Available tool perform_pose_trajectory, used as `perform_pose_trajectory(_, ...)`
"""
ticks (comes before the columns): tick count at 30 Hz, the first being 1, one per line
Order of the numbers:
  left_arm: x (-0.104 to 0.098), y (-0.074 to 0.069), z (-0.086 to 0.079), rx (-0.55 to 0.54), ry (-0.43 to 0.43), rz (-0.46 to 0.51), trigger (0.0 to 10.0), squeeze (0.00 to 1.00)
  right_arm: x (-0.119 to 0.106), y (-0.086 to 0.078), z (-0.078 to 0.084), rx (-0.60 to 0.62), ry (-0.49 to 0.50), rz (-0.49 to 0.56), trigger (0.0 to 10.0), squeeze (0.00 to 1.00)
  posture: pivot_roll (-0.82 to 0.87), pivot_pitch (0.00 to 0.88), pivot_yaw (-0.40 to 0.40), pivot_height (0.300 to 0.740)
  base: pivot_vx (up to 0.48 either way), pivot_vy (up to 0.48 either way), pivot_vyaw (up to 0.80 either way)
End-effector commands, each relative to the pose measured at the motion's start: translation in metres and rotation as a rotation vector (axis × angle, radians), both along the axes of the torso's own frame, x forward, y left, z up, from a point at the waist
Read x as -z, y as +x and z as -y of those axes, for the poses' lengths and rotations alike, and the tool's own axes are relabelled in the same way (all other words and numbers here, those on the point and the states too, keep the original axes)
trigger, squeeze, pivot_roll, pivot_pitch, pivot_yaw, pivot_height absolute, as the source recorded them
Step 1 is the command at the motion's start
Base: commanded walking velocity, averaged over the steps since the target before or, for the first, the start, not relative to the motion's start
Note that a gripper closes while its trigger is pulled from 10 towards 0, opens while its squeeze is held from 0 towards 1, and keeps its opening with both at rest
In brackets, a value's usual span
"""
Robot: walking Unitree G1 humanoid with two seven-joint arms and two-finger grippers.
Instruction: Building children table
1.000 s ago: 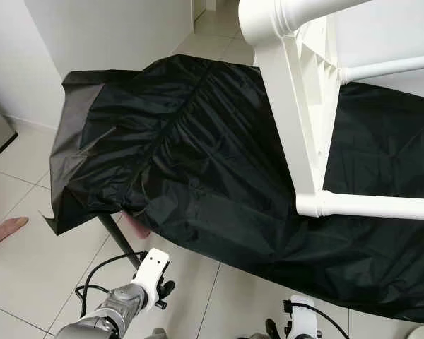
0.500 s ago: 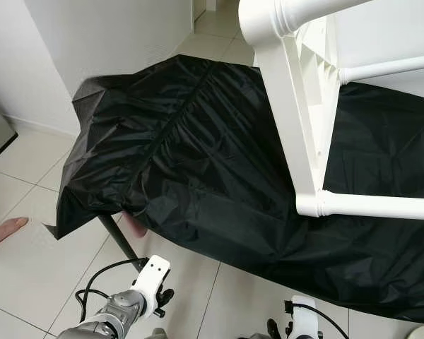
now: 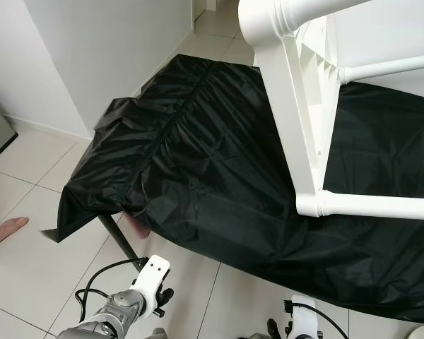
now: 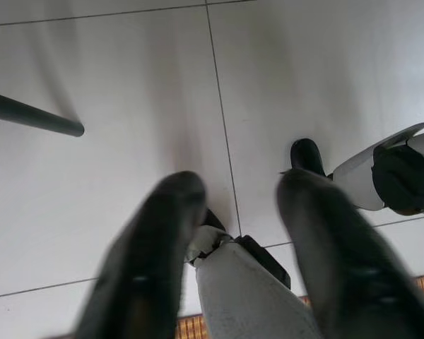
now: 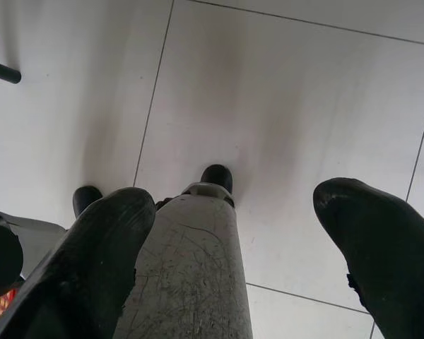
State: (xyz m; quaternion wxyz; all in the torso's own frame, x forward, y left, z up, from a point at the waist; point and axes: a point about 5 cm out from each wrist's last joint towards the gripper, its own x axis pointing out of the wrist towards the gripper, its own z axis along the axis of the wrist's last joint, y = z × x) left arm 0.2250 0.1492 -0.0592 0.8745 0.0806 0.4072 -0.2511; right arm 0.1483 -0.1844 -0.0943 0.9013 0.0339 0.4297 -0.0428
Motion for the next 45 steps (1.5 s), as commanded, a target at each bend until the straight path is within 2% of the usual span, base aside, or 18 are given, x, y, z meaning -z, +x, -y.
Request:
perform_pose_trajectory(1, 0.004, -0.004, -0.009, -0.063, 0.047, -0.019, 10.0, 1.0, 0.006, -0.012, -0.001, 0.008, -0.006, -0.057, 10.0, 1.0, 0.02, 0.028, 0.02, 0.74, 0.0, 0.0, 0.0)
perform_pose_trajectory(8, 0.006, -0.007, -0.007, -0.06, 0.032, -0.031, 10.0, 1.0, 0.008, -0.018, -0.002, 0.008, -0.003, -0.074, 10.0, 1.0, 0.02, 0.025, 0.015, 0.74, 0.0, 0.0, 0.0)
perform_pose_trajectory(10, 0.006, -0.008, -0.008, -0.048, 0.053, -0.025, 10.0, 1.0, 0.009, -0.02, -0.002, 0.012, -0.009, -0.084, 10.0, 1.0, 0.02, 0.02, 0.013, 0.74, 0.0, 0.0, 0.0)
perform_pose_trajectory(11, 0.007, -0.009, -0.008, -0.045, 0.056, -0.023, 10.0, 0.12, 0.009, -0.021, -0.001, 0.012, -0.013, -0.088, 10.0, 1.0, 0.02, 0.02, 0.014, 0.74, 0.0, 0.0, 0.0)
perform_pose_trajectory(12, 0.007, -0.009, -0.008, -0.045, 0.056, -0.023, 10.0, 0.12, 0.009, -0.021, -0.001, 0.012, -0.013, -0.088, 10.0, 1.0, 0.02, 0.02, 0.014, 0.74, 0.0, 0.0, 0.0)
perform_pose_trajectory(13, 0.007, -0.009, -0.008, -0.046, 0.054, -0.024, 10.0, 0.0, 0.009, -0.022, -0.001, 0.014, -0.013, -0.09, 10.0, 0.0, 0.02, 0.019, 0.013, 0.74, 0.0, 0.0, 0.0)
perform_pose_trajectory(30, 0.009, -0.012, -0.006, -0.042, 0.059, -0.031, 10.0, 0.0, 0.011, -0.026, -0.001, 0.009, -0.03, -0.116, 10.0, 0.0, 0.02, 0.0, 0.012, 0.74, 0.0, 0.0, 0.0)
perform_pose_trajectory(45, 0.011, -0.016, -0.012, -0.04, 0.096, -0.039, 10.0, 0.0, 0.012, -0.028, 0.001, 0.001, -0.043, -0.137, 10.0, 0.0, 0.02, 0.0, 0.011, 0.74, 0.0, 0.0, -0.75)
